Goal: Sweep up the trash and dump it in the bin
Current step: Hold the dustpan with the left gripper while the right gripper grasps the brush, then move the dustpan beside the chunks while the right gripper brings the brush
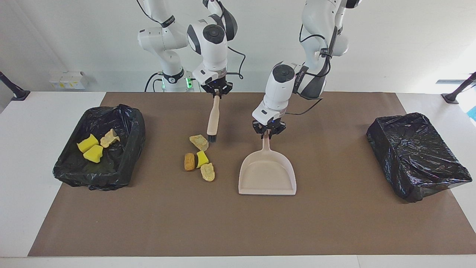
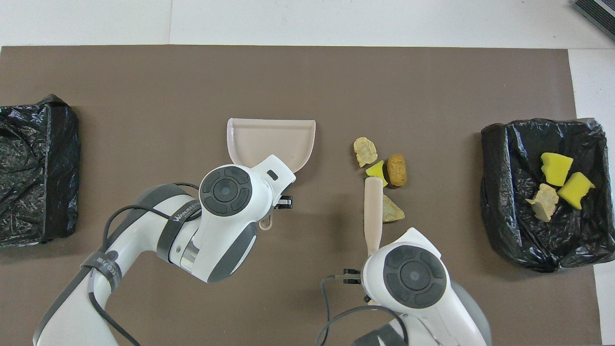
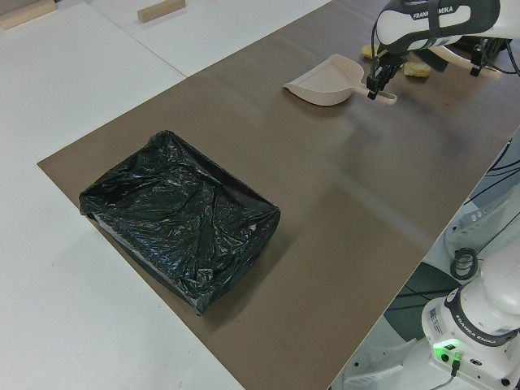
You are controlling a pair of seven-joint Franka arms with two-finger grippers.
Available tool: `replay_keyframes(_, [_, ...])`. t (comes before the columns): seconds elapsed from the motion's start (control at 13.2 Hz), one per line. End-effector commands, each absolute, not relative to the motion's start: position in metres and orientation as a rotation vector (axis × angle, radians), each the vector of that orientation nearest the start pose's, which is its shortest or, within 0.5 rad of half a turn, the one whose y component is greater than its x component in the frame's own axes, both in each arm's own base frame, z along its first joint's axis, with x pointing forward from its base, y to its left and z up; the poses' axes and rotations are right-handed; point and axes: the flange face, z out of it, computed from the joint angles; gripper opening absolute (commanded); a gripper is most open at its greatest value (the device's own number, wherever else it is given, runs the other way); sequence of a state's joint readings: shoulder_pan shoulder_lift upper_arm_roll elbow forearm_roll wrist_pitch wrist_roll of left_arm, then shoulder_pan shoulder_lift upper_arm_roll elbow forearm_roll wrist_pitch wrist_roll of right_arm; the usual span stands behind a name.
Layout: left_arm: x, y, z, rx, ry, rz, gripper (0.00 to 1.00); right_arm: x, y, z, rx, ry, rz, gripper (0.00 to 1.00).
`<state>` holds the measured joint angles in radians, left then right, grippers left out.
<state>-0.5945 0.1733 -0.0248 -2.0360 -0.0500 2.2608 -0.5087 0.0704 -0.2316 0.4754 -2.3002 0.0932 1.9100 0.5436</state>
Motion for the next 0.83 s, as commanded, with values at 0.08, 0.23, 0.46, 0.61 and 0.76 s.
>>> replay_keyframes(0.08, [0.485, -0.333, 0.371, -3.195, 0.107, -0.100, 0.00, 0.459, 0.171, 0.391, -3.405, -0.145, 0.236, 0.00])
replay_keyframes(0.23, [0.499, -0.321, 0.376, -3.155, 0.165, -0.136, 0.00, 0.488, 0.144, 0.364, -3.499, -0.251, 0.267, 0.00])
replay_keyframes(0.46, [0.524, -0.298, 0.405, -3.138, 0.216, -0.159, 0.00, 0.483, 0.152, 0.329, -3.493, -0.330, 0.430, 0.00])
replay_keyframes(0.61, [0.536, -0.280, 0.425, -3.108, 0.327, -0.104, 0.00, 0.482, 0.165, 0.325, -3.438, -0.291, 0.480, 0.00])
replay_keyframes(0.76, [0.544, -0.260, 0.440, -3.069, 0.494, -0.029, 0.00, 0.480, 0.182, 0.327, -3.347, -0.222, 0.519, 0.00])
